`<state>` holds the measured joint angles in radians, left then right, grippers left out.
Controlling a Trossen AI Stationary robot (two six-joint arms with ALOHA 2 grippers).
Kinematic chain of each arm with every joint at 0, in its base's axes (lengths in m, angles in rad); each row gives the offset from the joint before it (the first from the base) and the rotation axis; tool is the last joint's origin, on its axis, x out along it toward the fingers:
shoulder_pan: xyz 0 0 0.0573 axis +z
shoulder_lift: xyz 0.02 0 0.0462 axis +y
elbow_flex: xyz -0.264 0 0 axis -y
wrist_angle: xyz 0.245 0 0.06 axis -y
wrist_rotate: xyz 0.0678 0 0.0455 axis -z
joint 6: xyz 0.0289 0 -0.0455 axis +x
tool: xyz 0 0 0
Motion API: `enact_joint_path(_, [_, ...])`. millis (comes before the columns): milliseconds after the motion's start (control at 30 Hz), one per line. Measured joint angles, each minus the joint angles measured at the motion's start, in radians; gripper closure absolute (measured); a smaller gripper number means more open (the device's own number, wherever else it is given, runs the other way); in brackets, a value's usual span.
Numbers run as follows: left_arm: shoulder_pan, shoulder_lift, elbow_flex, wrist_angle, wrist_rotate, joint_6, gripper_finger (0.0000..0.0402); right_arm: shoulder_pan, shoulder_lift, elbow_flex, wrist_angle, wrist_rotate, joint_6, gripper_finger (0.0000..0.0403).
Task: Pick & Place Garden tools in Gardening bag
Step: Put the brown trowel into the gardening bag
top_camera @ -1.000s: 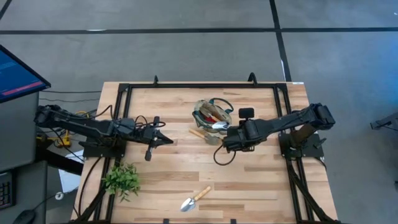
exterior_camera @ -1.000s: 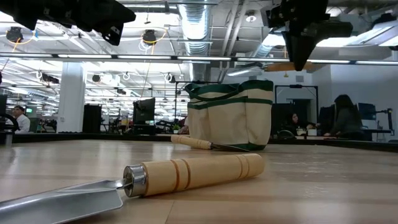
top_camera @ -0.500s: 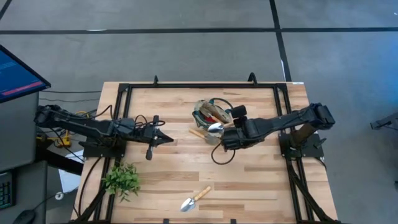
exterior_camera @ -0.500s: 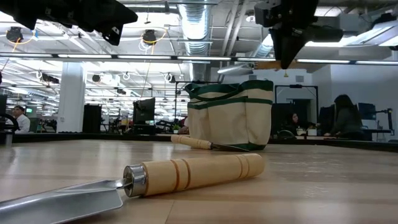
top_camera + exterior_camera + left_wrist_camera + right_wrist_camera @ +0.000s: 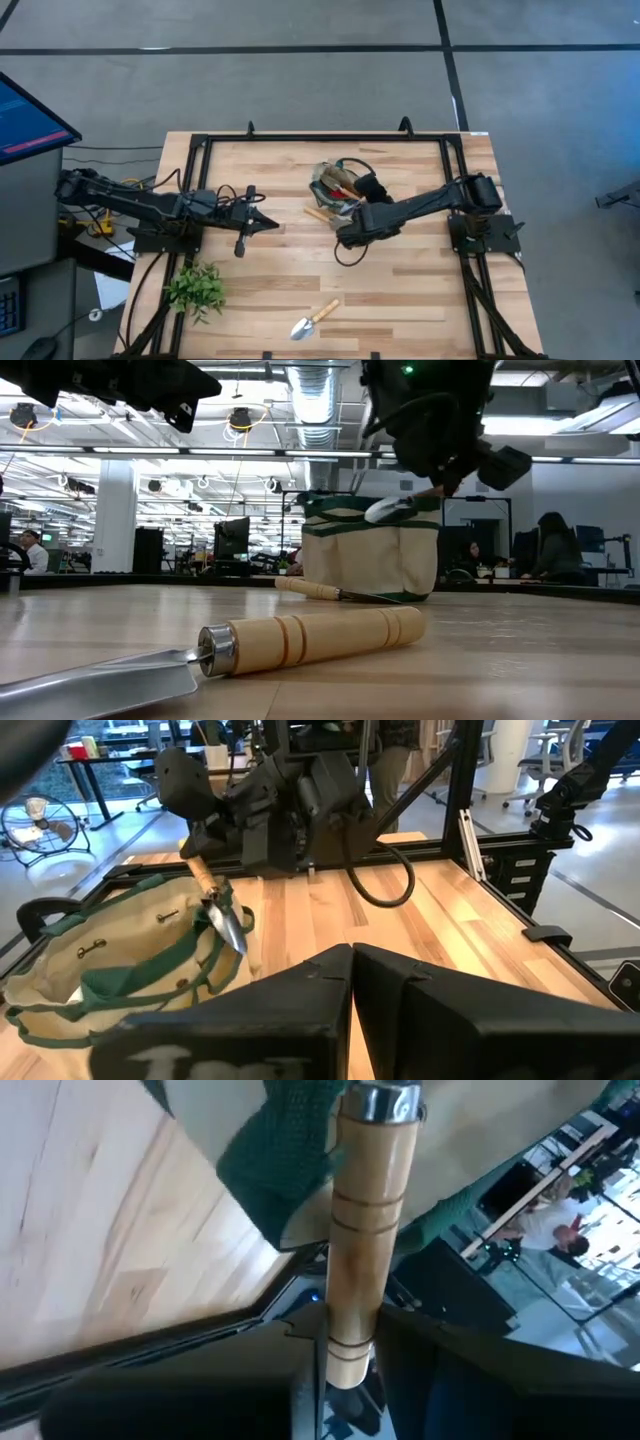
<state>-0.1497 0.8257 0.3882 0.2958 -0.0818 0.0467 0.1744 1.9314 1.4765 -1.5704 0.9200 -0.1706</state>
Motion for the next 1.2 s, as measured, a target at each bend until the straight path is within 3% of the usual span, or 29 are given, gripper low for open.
enact_joint_path(367, [0.0, 0.0, 0.0, -0.002, 0.0, 0.0, 0.04, 0.002, 0.005, 0.244, 0.002, 0.034, -0.149, 0.0352])
enact_joint_path(667, [0.0, 0.0, 0.0, -0.005, 0.0, 0.0, 0.04, 0.002, 0.007, 0.25, 0.002, -0.02, -0.203, 0.0352])
enact_joint_path(1200, [0.0, 0.0, 0.0, -0.008, 0.0, -0.002, 0.04, -0.04, 0.048, 0.253, -0.001, -0.08, -0.124, 0.0352])
